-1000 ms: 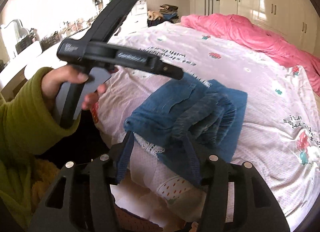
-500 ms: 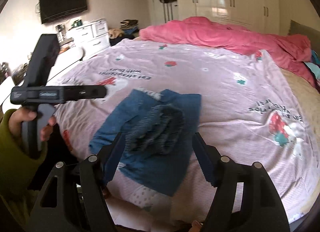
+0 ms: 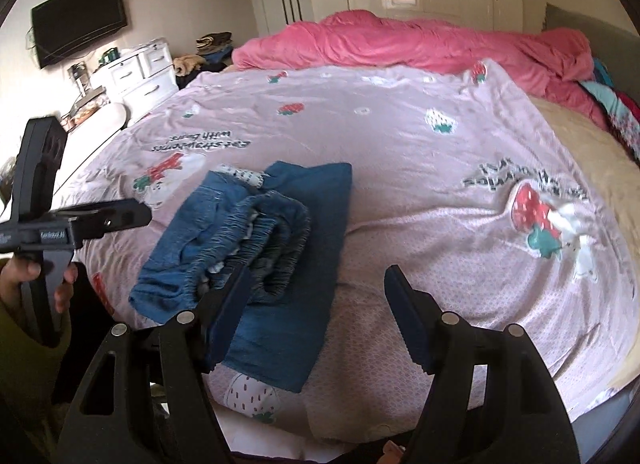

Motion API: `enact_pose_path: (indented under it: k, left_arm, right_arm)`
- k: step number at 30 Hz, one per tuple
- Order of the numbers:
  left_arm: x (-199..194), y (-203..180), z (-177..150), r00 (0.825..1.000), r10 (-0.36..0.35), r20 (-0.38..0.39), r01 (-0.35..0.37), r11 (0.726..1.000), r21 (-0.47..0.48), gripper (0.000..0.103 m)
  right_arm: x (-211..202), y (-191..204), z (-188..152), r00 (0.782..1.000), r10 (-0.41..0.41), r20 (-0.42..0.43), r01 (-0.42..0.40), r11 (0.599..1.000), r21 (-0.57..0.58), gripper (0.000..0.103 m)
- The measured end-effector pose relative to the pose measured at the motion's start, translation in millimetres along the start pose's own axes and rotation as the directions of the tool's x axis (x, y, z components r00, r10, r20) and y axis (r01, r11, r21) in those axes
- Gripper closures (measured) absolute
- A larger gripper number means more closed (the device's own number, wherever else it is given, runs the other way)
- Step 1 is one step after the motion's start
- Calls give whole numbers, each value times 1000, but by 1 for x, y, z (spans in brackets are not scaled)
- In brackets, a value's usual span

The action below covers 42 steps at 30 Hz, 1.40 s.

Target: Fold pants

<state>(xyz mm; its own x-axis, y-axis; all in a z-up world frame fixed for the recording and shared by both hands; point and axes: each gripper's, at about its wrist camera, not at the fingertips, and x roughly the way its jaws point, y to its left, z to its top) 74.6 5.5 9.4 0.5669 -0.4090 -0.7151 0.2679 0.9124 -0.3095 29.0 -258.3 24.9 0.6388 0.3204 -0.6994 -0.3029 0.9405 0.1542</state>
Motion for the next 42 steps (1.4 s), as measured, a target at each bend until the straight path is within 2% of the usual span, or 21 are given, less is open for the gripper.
enact_pose_path:
  k: [5,10,12,14,17,20,31,35,37,42]
  left_arm:
    - [18,9,-8,998,-29,-50,27,999,-43,10]
    - [33,10,-12,995,-50,-90,45,997,-59,10]
    - [37,10,-13,993,-59,-98,53,997,-64,19]
    - [40,9,-14,992,-66,-107,60,996,-63,23]
    - [46,7,-15,989,-89,-121,81,994,-72,31]
    - [52,6,-16,987,-94,-131,85,994,-74,31]
    - [66,5,-8,988,-106,-115,96,991,-90,32]
    - [61,1,-6,989,-108,-101,99,991,-84,50]
    - [54,-4,-4,990,-110,-89,104,992,-69,53]
    - [42,-12,0,990,-126,-67,122,991,-58,55]
  right_arm:
    - [19,-9,3,998,29,-54,-27,999,33,35]
    - [41,-16,8,990,102,-99,-92,990,102,35]
    - [50,-18,12,986,112,-120,-98,988,117,35]
    - [59,-19,15,981,134,-137,-118,985,124,35]
    - [77,-21,19,969,172,-180,-148,979,138,52]
    - [90,-20,19,956,211,-203,-182,972,150,60]
    - [108,-22,27,941,283,-184,-260,956,139,60]
    - [103,-18,24,938,311,-156,-294,948,120,78]
    - [90,-9,23,945,302,-123,-295,952,78,78]
    - [67,2,27,934,353,-57,-350,935,56,78]
